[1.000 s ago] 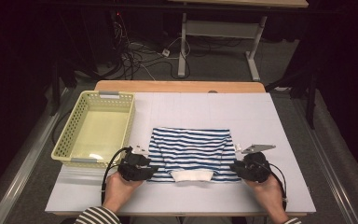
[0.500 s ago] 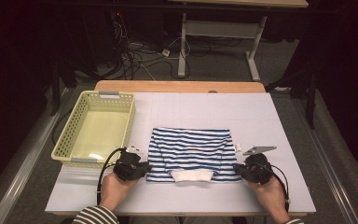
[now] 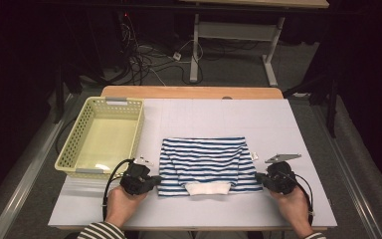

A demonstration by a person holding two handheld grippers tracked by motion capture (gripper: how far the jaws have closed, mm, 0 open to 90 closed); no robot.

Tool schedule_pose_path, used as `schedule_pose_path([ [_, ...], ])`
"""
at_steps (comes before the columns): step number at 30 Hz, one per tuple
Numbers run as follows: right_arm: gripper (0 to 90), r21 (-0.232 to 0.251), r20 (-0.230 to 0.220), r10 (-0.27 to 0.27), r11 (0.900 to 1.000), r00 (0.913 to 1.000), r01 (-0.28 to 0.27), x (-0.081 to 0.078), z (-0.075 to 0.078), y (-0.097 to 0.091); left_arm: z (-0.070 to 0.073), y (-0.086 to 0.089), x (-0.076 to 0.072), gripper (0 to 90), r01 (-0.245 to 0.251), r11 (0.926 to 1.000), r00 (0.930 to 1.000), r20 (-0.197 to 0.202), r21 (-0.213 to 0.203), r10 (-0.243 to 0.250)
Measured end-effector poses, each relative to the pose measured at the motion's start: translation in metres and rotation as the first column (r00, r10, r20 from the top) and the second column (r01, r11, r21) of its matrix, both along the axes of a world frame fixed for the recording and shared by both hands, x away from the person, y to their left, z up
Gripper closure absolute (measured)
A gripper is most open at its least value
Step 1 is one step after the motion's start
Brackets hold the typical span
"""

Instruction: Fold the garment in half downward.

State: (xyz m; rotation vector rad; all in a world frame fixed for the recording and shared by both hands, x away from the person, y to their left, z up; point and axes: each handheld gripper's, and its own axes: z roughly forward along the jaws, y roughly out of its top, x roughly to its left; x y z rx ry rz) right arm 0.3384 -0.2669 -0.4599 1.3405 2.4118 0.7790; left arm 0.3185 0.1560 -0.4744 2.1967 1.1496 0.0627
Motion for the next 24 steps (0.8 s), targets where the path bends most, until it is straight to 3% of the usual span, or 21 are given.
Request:
schedule_pose_path([
  [5,78.7,0.018,-0.007,0.002,0.9998,1.0000,-0.002,-0.0010,-0.0028,0.0001,-0.0054,0.0002,0.0020,82.0,0.005,1.0000,1.0000,-0.006,0.005,-0.005],
  [7,72.3,0.038,0.012,-0.001,0.9993,0.9999,0.000,-0.0042,-0.0004,-0.0003,-0.0046,0.0007,0.0016,73.4,0.008,0.9999,1.0000,0.005,-0.012,-0.008],
  [9,68.6,0.048,0.036,-0.001,0.9989,0.9994,0.000,-0.0056,0.0017,-0.0001,-0.0007,0.0019,-0.0005,67.9,0.013,0.9995,0.9991,0.041,-0.029,-0.011],
  [20,58.1,0.115,0.079,-0.010,0.9934,0.9968,0.001,-0.0086,0.0067,0.0006,0.0027,0.0048,-0.0015,53.6,-0.004,0.9989,0.9955,0.095,-0.046,0.008],
  [24,56.9,0.124,0.082,-0.013,0.9922,0.9965,0.003,-0.0084,0.0068,0.0002,0.0038,0.0041,-0.0029,53.2,0.003,0.9989,0.9935,0.114,-0.048,0.002],
])
